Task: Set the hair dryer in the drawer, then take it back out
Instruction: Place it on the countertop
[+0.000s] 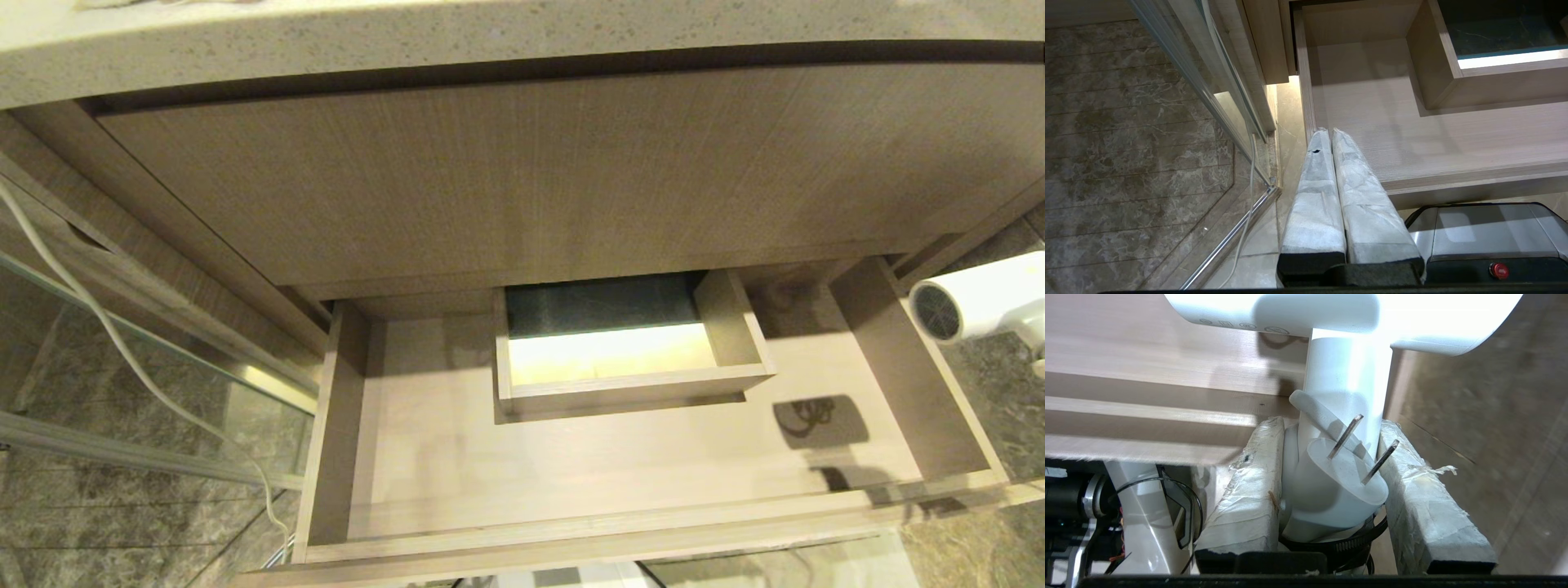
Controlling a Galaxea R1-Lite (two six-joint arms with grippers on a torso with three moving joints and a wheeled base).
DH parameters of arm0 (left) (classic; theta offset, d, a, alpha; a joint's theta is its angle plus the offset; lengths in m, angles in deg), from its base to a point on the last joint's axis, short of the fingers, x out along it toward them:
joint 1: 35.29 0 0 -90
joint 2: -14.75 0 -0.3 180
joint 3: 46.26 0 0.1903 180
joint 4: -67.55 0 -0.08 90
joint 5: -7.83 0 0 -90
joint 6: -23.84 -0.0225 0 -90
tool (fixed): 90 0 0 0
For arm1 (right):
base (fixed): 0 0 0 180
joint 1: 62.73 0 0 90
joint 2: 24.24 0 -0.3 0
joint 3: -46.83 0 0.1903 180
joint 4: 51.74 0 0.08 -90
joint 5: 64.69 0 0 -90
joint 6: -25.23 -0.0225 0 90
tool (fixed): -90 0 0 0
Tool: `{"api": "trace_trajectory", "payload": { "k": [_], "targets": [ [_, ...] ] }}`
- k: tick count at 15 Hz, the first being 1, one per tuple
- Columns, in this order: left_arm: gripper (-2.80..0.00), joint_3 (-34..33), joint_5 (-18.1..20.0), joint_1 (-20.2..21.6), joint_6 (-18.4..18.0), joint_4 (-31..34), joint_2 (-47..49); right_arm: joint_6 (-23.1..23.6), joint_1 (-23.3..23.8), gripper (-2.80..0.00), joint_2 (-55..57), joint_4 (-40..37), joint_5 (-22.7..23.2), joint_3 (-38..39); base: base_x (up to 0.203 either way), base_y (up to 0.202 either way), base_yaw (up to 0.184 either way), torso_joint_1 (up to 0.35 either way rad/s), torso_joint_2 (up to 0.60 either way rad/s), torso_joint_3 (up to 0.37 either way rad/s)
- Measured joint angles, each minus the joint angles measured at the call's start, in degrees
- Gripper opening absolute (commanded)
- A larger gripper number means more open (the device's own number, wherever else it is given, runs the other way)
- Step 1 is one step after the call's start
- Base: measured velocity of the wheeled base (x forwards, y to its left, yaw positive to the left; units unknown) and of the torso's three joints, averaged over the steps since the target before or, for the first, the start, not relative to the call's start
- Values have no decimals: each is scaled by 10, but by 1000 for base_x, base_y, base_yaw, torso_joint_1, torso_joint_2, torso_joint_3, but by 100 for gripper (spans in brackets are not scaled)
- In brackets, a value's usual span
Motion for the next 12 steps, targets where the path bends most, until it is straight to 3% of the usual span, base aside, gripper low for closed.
{"api": "trace_trajectory", "payload": {
  "k": [5,12],
  "targets": [
    [-280,0,0,0,0,0,0,-2,7,-280,-137,-81,0,-24,0,0,0,0,0,0],
    [-280,0,0,0,0,0,0,-4,9,-280,-190,-92,1,-34,0,0,0,0,0,0]
  ]
}}
